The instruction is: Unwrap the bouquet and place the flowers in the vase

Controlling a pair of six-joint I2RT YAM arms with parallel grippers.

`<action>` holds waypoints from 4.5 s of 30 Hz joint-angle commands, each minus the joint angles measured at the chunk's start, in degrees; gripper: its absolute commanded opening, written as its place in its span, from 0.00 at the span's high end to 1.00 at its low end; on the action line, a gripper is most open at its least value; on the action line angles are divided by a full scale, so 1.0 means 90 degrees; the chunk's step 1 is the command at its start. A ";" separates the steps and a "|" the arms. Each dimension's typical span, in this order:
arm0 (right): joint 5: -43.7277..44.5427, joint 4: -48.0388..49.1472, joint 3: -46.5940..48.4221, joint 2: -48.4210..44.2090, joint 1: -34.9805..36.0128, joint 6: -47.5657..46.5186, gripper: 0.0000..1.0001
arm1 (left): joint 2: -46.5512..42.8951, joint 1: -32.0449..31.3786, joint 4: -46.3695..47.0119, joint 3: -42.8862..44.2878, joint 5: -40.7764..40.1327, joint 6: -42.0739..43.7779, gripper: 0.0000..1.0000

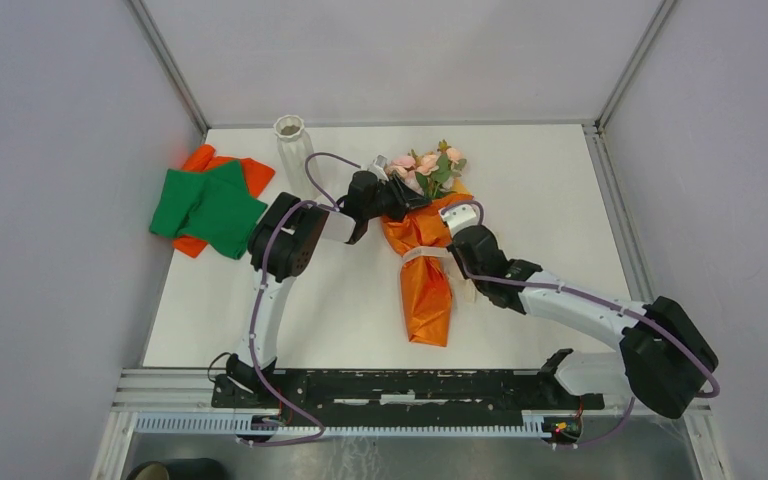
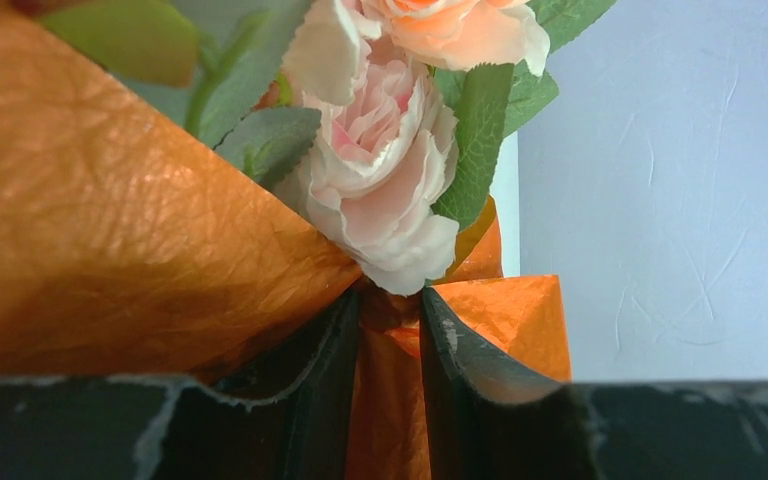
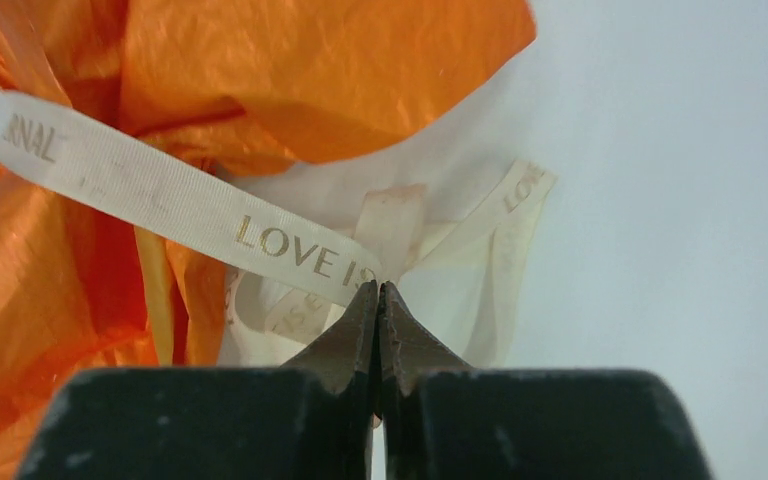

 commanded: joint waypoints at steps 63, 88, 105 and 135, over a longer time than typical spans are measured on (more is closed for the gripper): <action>-0.2218 -0.0697 0.1765 -0.0682 -0.3589 -0.0757 0.24 | 0.0073 -0.0015 -0.1184 -0.0385 0.0035 0.0809 0.69; -0.2454 0.0424 0.0569 -0.0593 -0.2096 -0.0179 0.17 | -0.2846 -0.0572 -0.4049 0.0704 -0.1708 0.2712 0.48; -0.2774 0.0931 0.0029 -0.0547 -0.1905 0.0164 0.20 | -0.5007 -0.0780 -0.4953 0.0126 -0.2802 0.3281 0.47; -0.3111 0.1835 0.1122 0.2438 -0.1814 0.0470 0.36 | -0.0851 -0.1464 -0.4504 0.1422 -0.2876 0.2954 0.51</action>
